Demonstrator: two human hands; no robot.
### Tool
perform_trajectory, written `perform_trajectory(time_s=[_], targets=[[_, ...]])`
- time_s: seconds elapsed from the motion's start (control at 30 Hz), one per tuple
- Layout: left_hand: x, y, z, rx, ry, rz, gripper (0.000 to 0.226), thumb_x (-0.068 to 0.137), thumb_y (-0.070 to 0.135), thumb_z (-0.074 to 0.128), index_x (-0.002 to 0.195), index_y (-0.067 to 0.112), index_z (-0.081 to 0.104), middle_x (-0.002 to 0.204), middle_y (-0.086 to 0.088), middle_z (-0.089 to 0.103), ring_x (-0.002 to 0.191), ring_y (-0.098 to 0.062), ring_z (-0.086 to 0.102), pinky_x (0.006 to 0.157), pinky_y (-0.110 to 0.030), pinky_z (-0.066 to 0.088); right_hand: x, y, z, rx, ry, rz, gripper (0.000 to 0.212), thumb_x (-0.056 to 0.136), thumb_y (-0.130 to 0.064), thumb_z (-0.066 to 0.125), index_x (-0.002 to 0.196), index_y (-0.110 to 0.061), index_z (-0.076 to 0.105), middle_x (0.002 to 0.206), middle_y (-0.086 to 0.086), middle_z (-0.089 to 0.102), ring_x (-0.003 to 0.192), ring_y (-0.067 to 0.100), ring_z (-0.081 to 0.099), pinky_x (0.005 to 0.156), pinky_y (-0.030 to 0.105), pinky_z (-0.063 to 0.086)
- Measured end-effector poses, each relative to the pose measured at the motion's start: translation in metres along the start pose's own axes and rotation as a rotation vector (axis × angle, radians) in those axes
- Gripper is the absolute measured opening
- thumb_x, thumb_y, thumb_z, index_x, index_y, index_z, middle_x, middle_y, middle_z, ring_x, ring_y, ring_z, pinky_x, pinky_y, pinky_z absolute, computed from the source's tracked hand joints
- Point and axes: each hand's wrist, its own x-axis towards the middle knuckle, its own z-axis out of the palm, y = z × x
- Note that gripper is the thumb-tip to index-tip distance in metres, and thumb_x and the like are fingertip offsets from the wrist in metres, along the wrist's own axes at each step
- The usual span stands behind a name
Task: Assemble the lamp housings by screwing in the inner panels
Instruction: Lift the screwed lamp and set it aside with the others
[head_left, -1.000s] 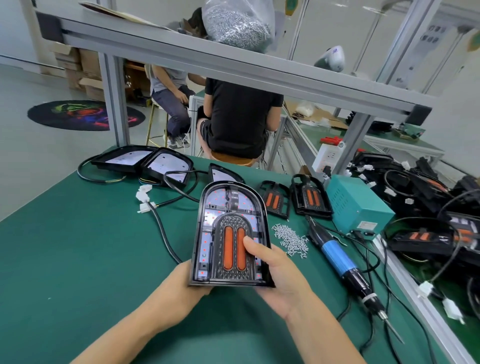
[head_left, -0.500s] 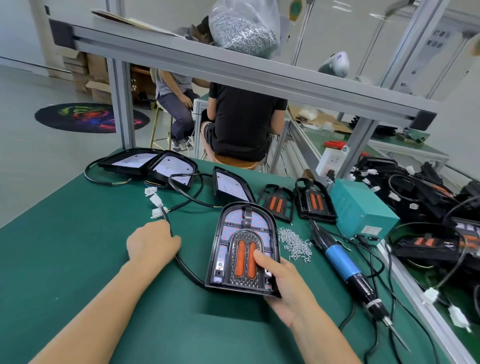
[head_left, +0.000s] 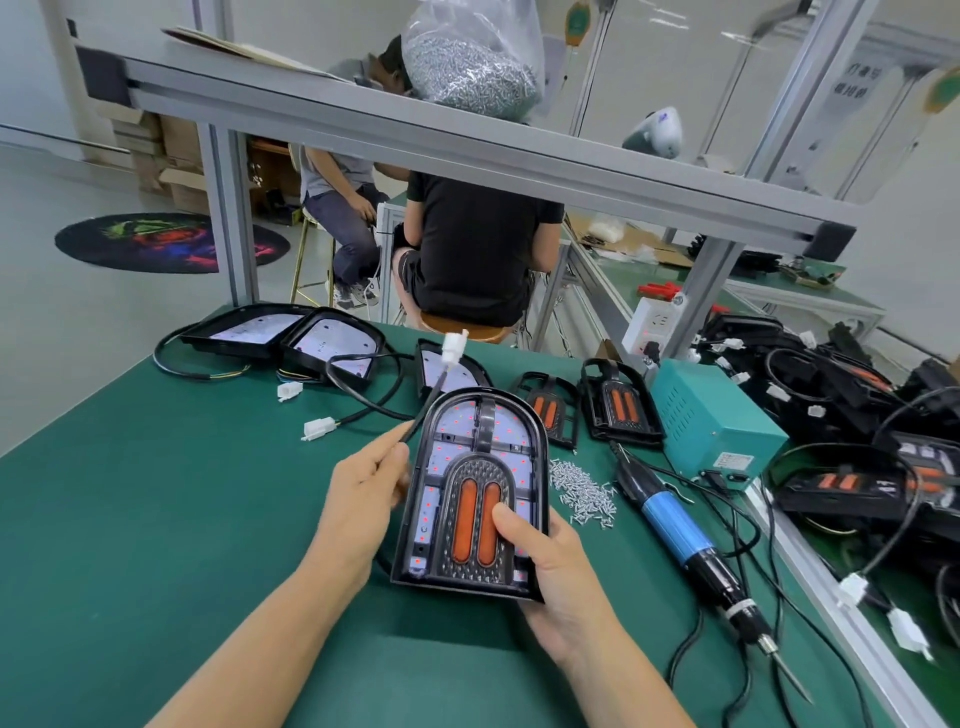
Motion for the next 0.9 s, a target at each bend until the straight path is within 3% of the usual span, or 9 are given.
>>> perform_trajectory(time_s=[0.07, 0.13, 0.2, 0.33, 0.43, 0.57, 0.7, 0.77, 0.9], targets=[[-0.004, 0.007, 0.006, -0.075, -0.134, -0.024, 0.03, 0.102, 0.022, 0.042, 0.12, 0.028, 0.064, 0.091, 0.012, 0.074, 0.076, 0.0, 0.067, 0.069, -0.014, 0.05, 0.0, -0.001, -0.001, 0.01, 0.009, -0.026, 0.042, 0.07, -0.011, 0.075, 0.109, 0.0, 0.067, 0.105, 0.025, 0.071, 0.08, 0.031, 0.072, 0.067, 0.038, 0.059], [-0.006, 0.01, 0.008, -0.082, -0.22, -0.039, 0.032, 0.098, 0.031, 0.046, 0.127, 0.03, 0.059, 0.115, 0.009, 0.07, 0.105, -0.006, 0.065, 0.09, -0.026, 0.05, -0.001, -0.004, -0.002, 0.015, 0.026, -0.047, 0.043, 0.07, -0.011, 0.074, 0.111, 0.001, 0.066, 0.105, 0.025, 0.071, 0.079, 0.03, 0.072, 0.066, 0.037, 0.059], [-0.008, 0.01, 0.011, -0.091, -0.316, -0.048, 0.046, 0.091, 0.033, 0.059, 0.136, 0.033, 0.05, 0.124, 0.012, 0.065, 0.116, -0.007, 0.06, 0.1, -0.029, 0.045, -0.002, -0.006, -0.003, 0.002, 0.046, -0.076, 0.046, 0.07, -0.013, 0.075, 0.113, 0.002, 0.066, 0.106, 0.025, 0.071, 0.079, 0.03, 0.072, 0.066, 0.037, 0.059], [-0.011, 0.007, 0.021, -0.068, -0.437, -0.043, 0.082, 0.074, 0.022, 0.079, 0.141, 0.043, 0.035, 0.13, 0.016, 0.06, 0.12, -0.006, 0.057, 0.102, -0.029, 0.041, -0.005, -0.012, -0.006, -0.017, 0.066, -0.146, 0.044, 0.073, -0.014, 0.074, 0.115, -0.002, 0.066, 0.108, 0.022, 0.071, 0.085, 0.03, 0.072, 0.071, 0.038, 0.059], [-0.007, 0.007, 0.03, -0.106, -0.399, -0.045, 0.072, 0.083, 0.013, 0.069, 0.14, 0.043, 0.038, 0.129, 0.014, 0.061, 0.12, -0.009, 0.057, 0.105, -0.035, 0.04, -0.006, -0.017, -0.009, -0.051, 0.084, -0.186, 0.041, 0.076, -0.016, 0.073, 0.116, -0.006, 0.066, 0.11, 0.018, 0.071, 0.095, 0.032, 0.07, 0.082, 0.043, 0.058], [-0.002, 0.012, 0.046, -0.148, -0.434, -0.05, 0.065, 0.084, 0.017, 0.067, 0.138, 0.043, 0.043, 0.129, 0.011, 0.061, 0.121, -0.011, 0.057, 0.109, -0.04, 0.036, -0.009, -0.028, -0.012, -0.063, 0.124, -0.217, 0.046, 0.076, -0.02, 0.072, 0.121, -0.012, 0.064, 0.112, 0.013, 0.072, 0.104, 0.033, 0.069, 0.089, 0.045, 0.056], [0.006, 0.016, 0.066, -0.148, -0.449, -0.08, 0.064, 0.086, 0.018, 0.067, 0.139, 0.043, 0.042, 0.128, 0.013, 0.062, 0.123, -0.012, 0.055, 0.113, -0.043, 0.031, -0.016, -0.042, -0.021, -0.091, 0.168, -0.304, 0.06, 0.082, -0.017, 0.069, 0.137, -0.03, 0.048, 0.124, 0.0, 0.068, 0.114, 0.024, 0.065, 0.101, 0.047, 0.049], [0.007, 0.019, 0.077, -0.164, -0.47, -0.091, 0.062, 0.085, 0.017, 0.066, 0.137, 0.044, 0.044, 0.124, 0.013, 0.065, 0.118, -0.01, 0.059, 0.11, -0.042, 0.035, -0.02, -0.048, -0.027, -0.121, 0.182, -0.35, 0.069, 0.087, -0.012, 0.065, 0.144, -0.038, 0.037, 0.128, -0.007, 0.065, 0.117, 0.018, 0.063, 0.104, 0.045, 0.046], [0.007, 0.023, 0.102, -0.204, -0.523, -0.105, 0.062, 0.085, 0.015, 0.066, 0.136, 0.042, 0.045, 0.121, 0.011, 0.066, 0.113, -0.011, 0.062, 0.106, -0.039, 0.04, -0.029, -0.062, -0.042, -0.167, 0.221, -0.403, 0.067, 0.092, -0.008, 0.061, 0.145, -0.04, 0.036, 0.128, -0.01, 0.065, 0.118, 0.014, 0.062, 0.107, 0.043, 0.044]])
